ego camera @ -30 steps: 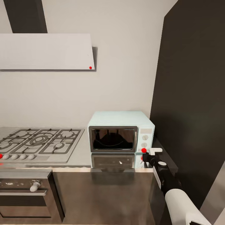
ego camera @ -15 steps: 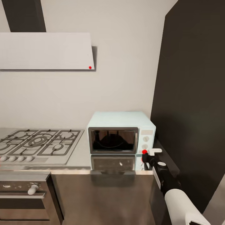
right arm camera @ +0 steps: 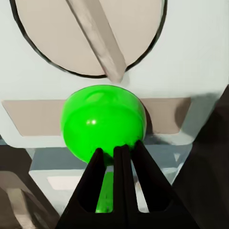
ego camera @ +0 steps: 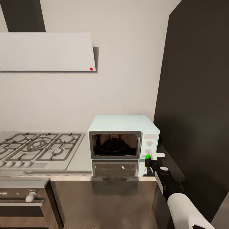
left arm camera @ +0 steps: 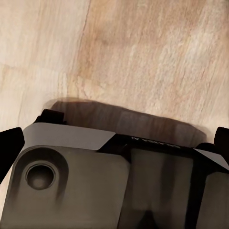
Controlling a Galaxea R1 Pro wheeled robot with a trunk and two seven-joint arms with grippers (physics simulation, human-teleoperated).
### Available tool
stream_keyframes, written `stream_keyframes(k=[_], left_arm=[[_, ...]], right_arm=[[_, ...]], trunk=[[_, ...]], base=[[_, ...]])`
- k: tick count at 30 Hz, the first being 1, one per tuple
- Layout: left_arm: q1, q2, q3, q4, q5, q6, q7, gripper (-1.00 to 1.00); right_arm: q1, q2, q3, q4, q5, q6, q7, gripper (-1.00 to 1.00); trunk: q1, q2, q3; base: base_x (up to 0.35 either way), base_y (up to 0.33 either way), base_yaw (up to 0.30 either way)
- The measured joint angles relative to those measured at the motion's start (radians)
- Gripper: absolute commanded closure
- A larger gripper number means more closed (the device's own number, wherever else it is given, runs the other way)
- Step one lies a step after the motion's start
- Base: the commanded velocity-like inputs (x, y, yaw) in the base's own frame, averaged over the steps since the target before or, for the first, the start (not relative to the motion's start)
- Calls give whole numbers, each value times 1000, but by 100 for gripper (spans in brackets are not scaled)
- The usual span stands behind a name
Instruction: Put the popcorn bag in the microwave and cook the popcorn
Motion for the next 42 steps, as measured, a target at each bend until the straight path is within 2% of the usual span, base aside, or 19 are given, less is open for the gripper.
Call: stream_keyframes(k=[14,18,21,27,31,34,35,37,39,40,42], left_arm=[[0,-4,1,0,1,0,1,-100],[-1,-3,1,0,2,0,1,-100],[-1,-3,1,0,2,0,1,-100],[-1,-2,1,0,3,0,1,-100],[0,-1,1,0,3,0,1,-100],[0,0,2,0,3,0,1,-100],[0,0,2,0,3,0,1,-100],[0,0,3,0,3,0,1,-100],[0,0,3,0,3,0,1,-100],[0,1,3,0,3,0,1,-100],[0,1,2,0,4,0,1,-100]], right_arm=[[0,0,3,-17,10,1,7,100],[0,4,7,-93,13,38,12,100],[0,6,7,-102,14,64,13,100],[0,11,7,-91,8,69,13,100],[0,4,7,23,6,59,11,100],[0,-1,4,194,7,49,5,100],[0,-13,4,263,7,48,5,100],[0,-58,4,429,10,31,5,100],[0,-103,5,583,7,-24,5,100],[-3,-127,6,628,6,-43,6,100],[-1,-149,7,657,6,-55,3,100]], trunk=[[3,1,0],[3,1,0],[3,1,0],[3,1,0],[2,1,0],[2,1,0],[2,1,0],[2,1,0],[2,1,0],[2,1,0],[2,1,0]], base=[[-330,0,0],[-336,0,0],[-336,0,0],[-329,0,0],[-80,0,0],[-3,0,0],[0,0,0],[0,0,0],[0,0,0],[0,0,0],[0,0,0]])
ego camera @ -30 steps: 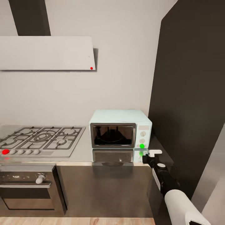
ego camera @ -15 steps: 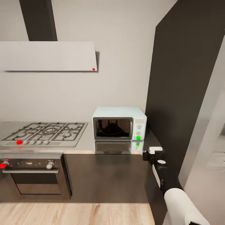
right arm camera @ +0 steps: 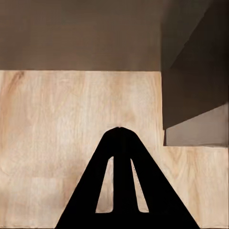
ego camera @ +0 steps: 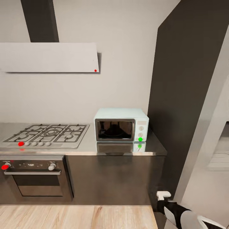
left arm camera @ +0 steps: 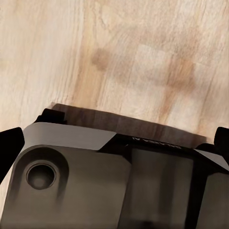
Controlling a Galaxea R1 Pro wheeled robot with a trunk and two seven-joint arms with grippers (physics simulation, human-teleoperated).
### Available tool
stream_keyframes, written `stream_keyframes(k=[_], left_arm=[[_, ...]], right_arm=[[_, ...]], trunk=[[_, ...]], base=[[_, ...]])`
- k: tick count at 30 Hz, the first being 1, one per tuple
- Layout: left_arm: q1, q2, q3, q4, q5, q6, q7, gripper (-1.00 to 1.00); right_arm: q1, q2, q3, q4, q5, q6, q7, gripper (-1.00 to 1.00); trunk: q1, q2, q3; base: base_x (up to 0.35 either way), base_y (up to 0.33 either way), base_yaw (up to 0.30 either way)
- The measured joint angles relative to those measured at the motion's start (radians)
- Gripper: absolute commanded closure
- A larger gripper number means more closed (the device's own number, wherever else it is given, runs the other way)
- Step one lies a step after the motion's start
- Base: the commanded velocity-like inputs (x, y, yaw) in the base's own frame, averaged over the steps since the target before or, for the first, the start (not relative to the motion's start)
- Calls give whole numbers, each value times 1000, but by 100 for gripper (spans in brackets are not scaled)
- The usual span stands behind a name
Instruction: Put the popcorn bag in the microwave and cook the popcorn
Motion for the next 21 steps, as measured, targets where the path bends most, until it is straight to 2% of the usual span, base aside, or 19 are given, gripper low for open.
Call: stream_keyframes(k=[1,4,5,8,11,14,16,21], left_arm=[[0,0,0,0,0,0,0,-100],[0,0,0,0,0,0,0,-100],[0,0,0,0,1,0,0,-100],[0,0,0,1,1,0,0,-100],[0,0,0,1,1,0,1,-100],[0,2,0,3,1,-1,2,-100],[0,2,0,3,0,-2,2,-100],[0,2,-1,3,0,-3,2,-100]], right_arm=[[22,-4,1,8,0,-5,-8,100],[171,-4,1,14,1,-38,-38,100],[248,-1,1,13,1,-73,-60,100],[418,1,0,14,-4,-179,-115,100],[538,3,-4,14,-9,-230,-124,100],[572,4,-8,14,-21,-264,-117,100],[576,5,-9,14,-39,-267,-113,100],[578,5,-9,14,-49,-268,-110,100]], trunk=[[0,0,0],[0,0,0],[0,0,0],[0,0,0],[0,0,0],[0,0,0],[0,0,0],[0,0,0]], base=[[0,0,0],[0,0,0],[0,0,0],[0,0,0],[0,0,0],[0,0,0],[0,0,0],[0,0,0]])
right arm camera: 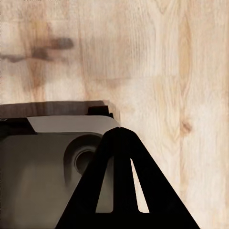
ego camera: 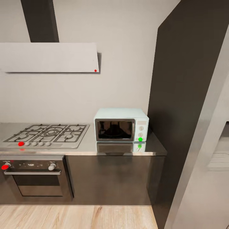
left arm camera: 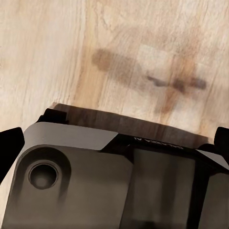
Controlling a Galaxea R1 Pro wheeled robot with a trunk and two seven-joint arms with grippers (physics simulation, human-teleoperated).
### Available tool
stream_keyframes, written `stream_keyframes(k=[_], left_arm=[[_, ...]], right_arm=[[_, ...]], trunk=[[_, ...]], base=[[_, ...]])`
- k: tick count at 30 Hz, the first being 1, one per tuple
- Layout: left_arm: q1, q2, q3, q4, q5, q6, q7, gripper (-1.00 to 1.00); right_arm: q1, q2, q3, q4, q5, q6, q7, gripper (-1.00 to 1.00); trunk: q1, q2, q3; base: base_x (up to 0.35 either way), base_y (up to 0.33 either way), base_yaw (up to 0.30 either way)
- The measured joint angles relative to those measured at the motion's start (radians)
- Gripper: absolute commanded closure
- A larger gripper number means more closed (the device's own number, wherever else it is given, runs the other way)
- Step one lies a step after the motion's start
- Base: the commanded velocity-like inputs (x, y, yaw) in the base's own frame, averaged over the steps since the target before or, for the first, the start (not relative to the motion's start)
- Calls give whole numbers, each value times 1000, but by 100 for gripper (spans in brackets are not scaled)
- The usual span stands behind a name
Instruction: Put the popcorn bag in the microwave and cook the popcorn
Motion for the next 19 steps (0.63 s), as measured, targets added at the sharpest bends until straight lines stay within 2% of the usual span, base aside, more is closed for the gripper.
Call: stream_keyframes(k=[6,7,8,19], left_arm=[[0,0,1,0,0,0,0,-100],[-1,44,-4,-11,-11,-1,-1,-100],[0,50,-5,-11,-12,-1,-1,-100],[-1,50,-5,-12,-12,-1,-1,-100]], right_arm=[[0,0,1,0,1,-1,3,100],[-1,46,-33,-8,46,11,-12,100],[-1,52,-35,-8,48,11,-12,100],[-1,52,-35,-8,47,11,-12,100]], trunk=[[0,0,0],[0,0,0],[0,0,0],[0,0,0]], base=[[0,0,0],[0,0,0],[0,0,0],[0,0,0]])
